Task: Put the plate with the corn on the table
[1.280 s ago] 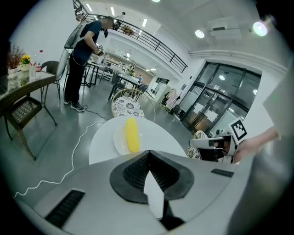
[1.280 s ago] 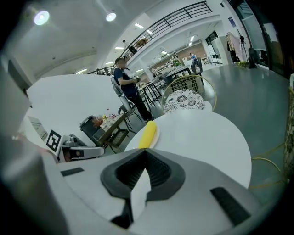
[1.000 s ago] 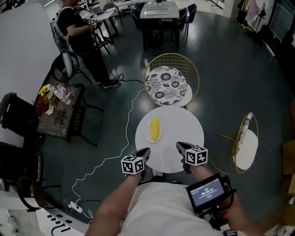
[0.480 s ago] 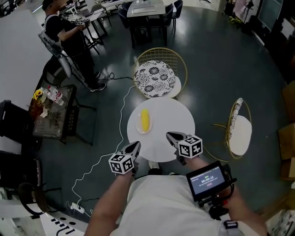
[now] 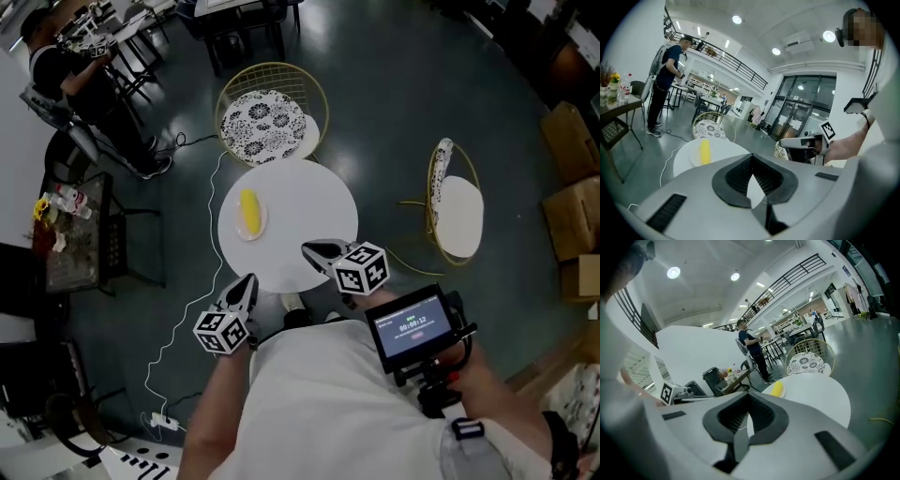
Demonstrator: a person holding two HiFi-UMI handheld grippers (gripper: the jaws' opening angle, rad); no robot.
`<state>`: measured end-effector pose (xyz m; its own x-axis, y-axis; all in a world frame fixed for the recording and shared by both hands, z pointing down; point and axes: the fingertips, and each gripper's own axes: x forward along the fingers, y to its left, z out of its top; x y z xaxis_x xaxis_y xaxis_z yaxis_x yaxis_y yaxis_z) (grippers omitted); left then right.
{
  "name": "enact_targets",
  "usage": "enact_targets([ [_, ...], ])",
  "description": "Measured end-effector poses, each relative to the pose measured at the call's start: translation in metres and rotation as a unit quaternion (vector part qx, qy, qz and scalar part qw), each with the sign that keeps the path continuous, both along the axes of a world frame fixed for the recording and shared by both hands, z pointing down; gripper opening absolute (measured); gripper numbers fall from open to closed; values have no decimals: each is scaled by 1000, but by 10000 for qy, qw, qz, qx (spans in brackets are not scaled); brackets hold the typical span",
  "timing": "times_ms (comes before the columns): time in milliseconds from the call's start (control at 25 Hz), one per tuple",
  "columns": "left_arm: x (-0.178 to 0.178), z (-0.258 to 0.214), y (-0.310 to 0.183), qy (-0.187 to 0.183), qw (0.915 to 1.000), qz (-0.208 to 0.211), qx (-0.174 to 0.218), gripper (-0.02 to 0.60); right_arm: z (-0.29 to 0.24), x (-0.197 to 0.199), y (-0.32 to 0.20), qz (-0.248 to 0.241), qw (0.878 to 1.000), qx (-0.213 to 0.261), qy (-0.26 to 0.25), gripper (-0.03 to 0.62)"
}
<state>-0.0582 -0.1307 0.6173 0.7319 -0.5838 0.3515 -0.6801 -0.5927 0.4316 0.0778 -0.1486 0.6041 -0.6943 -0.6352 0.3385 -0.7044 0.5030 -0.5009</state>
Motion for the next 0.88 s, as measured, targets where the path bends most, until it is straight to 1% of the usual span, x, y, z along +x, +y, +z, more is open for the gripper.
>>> enact_targets([
  [320, 23, 3, 38, 62, 10000, 25, -22, 7, 2, 15, 40, -107, 9999, 47, -40, 8],
  [640, 34, 3, 66, 61, 10000, 16, -55, 7, -1, 22, 71, -155, 9998, 23, -115, 8],
  [880, 33, 1, 72, 53, 10000, -21, -65, 8, -1, 24, 78, -99, 9998, -2, -159, 8],
])
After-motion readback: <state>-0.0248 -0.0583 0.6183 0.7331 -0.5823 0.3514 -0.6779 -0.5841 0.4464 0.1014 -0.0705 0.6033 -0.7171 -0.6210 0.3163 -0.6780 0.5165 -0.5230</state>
